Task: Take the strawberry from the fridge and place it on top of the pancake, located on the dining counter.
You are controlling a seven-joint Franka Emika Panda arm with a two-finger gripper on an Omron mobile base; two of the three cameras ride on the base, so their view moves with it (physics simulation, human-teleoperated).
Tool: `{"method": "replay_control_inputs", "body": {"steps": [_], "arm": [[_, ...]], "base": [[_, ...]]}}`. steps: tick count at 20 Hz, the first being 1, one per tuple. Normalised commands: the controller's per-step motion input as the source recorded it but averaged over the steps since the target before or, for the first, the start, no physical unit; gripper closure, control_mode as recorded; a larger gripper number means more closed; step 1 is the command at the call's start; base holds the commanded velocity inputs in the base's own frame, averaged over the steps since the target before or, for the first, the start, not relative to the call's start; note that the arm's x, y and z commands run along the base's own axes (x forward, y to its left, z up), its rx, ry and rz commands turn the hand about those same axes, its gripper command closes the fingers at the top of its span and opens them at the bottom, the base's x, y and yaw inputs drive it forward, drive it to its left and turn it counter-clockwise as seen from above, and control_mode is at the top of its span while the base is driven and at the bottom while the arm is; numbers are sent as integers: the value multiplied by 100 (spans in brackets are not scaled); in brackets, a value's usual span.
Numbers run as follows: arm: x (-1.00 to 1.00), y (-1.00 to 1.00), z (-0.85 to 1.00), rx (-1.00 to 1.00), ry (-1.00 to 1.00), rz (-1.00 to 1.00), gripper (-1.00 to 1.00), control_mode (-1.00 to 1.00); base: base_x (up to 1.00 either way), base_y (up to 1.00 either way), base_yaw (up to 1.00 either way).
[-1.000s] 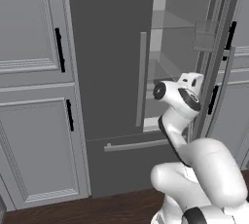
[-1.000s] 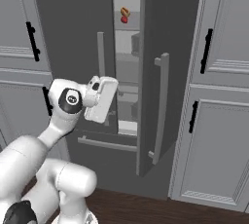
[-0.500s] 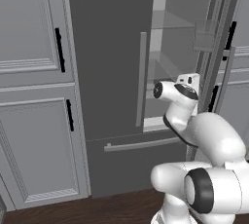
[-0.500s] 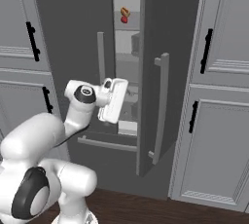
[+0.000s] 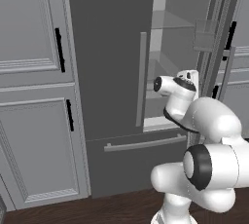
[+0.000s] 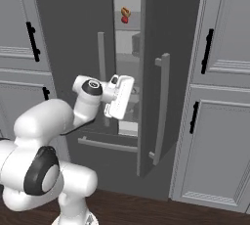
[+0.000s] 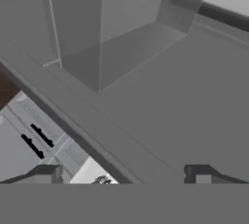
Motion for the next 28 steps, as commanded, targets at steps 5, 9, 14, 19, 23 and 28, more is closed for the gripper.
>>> {"method": "replay_control_inputs", "body": {"steps": [5,9,14,19,23,28], "arm": [[0,-33,0,0,2,0,-100,-100],[0,-33,0,0,0,0,-100,-100],[-22,-54,0,0,0,0,-100,-100],[-25,-65,0,0,0,0,-100,-100],[-7,-72,0,0,0,0,-100,-100],[0,-67,0,4,0,-1,-100,-100]], "base": [[0,0,0],[0,0,0],[0,0,0],[0,0,0],[0,0,0],[0,0,0]]}}
